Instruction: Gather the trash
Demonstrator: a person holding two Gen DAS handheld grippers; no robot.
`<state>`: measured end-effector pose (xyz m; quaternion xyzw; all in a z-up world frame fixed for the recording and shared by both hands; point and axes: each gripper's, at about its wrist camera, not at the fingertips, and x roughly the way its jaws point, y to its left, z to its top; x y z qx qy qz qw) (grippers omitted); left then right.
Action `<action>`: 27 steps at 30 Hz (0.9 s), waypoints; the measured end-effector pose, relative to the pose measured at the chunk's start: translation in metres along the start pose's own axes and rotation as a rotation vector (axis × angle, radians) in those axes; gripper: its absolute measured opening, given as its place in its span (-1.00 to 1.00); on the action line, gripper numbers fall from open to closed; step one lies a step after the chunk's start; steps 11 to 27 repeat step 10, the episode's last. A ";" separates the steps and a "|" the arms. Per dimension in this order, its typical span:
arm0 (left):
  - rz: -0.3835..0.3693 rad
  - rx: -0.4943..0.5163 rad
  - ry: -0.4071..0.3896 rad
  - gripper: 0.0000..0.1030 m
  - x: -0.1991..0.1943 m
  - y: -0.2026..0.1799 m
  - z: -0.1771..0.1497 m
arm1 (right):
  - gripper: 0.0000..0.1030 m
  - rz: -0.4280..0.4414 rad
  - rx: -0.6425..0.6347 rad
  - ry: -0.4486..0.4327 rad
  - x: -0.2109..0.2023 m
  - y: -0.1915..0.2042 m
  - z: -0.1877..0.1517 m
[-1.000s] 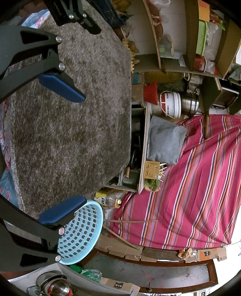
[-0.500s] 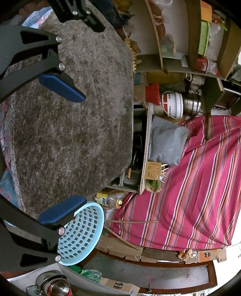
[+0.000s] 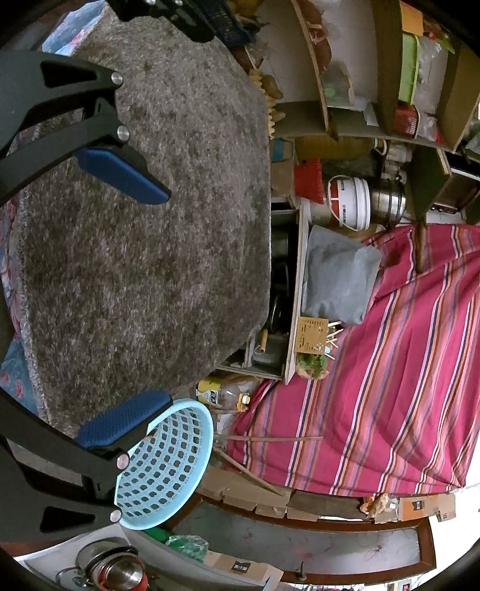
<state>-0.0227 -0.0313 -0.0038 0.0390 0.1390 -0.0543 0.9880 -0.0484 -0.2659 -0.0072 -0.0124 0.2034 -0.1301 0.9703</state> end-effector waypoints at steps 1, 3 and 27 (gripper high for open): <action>0.001 0.000 -0.003 0.90 0.000 0.000 0.000 | 0.91 0.000 -0.004 0.000 0.000 0.000 0.000; 0.001 -0.002 -0.006 0.90 -0.001 0.001 0.000 | 0.91 0.003 -0.006 0.002 0.001 0.000 0.000; -0.004 0.008 -0.007 0.90 -0.003 0.000 -0.001 | 0.91 0.005 -0.006 0.004 0.002 0.000 -0.001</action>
